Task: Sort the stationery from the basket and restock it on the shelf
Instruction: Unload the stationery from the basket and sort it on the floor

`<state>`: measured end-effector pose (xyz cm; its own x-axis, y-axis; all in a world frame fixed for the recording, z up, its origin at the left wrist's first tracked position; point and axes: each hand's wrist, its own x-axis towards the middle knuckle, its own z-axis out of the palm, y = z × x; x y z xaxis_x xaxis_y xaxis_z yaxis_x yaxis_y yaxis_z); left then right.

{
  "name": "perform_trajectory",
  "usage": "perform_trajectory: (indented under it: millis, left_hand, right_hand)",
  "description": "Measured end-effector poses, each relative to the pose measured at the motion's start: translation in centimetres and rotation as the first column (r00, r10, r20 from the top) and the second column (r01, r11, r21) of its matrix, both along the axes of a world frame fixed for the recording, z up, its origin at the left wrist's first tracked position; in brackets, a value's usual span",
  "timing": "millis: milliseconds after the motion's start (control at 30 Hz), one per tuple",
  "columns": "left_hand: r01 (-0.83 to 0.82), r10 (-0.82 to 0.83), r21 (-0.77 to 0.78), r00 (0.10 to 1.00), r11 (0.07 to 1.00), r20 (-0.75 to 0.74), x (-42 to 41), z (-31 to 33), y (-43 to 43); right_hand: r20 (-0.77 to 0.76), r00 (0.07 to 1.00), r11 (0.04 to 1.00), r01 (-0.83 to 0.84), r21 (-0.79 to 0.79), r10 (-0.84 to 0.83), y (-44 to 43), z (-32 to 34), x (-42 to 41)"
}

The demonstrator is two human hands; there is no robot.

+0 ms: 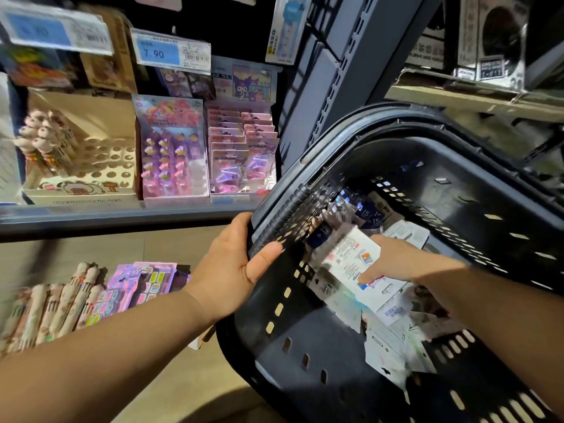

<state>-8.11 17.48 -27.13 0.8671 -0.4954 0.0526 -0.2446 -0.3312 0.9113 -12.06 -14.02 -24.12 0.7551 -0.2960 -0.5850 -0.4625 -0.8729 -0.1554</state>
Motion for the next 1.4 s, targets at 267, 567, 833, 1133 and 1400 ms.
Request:
perform_trajectory:
  millis: [267, 567, 833, 1133, 1400]
  left_hand:
    - [0.004, -0.002, 0.134, 1.0, 0.991, -0.01, -0.3, -0.9, 1.2]
    - [0.087, -0.058, 0.19, 0.986, 0.978, -0.155, -2.4, -1.2, 4.4]
    - [0.157, -0.125, 0.115, 0.961, 0.981, -0.247, -2.5, 0.0, 5.6]
    - [-0.132, -0.019, -0.252, 0.854, 0.959, -0.52, -7.8, 7.4, 8.6]
    - [-0.242, 0.012, -0.318, 0.812, 0.917, -0.584, -8.0, 12.2, 17.0]
  right_hand:
    - [-0.007, 1.0, 0.861, -0.004, 0.508, 0.009, 3.9, 5.9, -2.6]
    - [-0.047, 0.999, 0.799, 0.05, 0.599, -0.028, 8.7, 9.4, -7.0]
    - [-0.04, 0.993, 0.752, 0.107, 0.65, -0.107, 12.3, 9.9, -8.8]
    - [-0.079, 0.973, 0.556, 0.191, 0.809, -0.219, 17.6, 12.4, -9.7]
    - [-0.026, 0.993, 0.381, 0.069, 0.922, -0.116, 28.9, 13.5, -2.9]
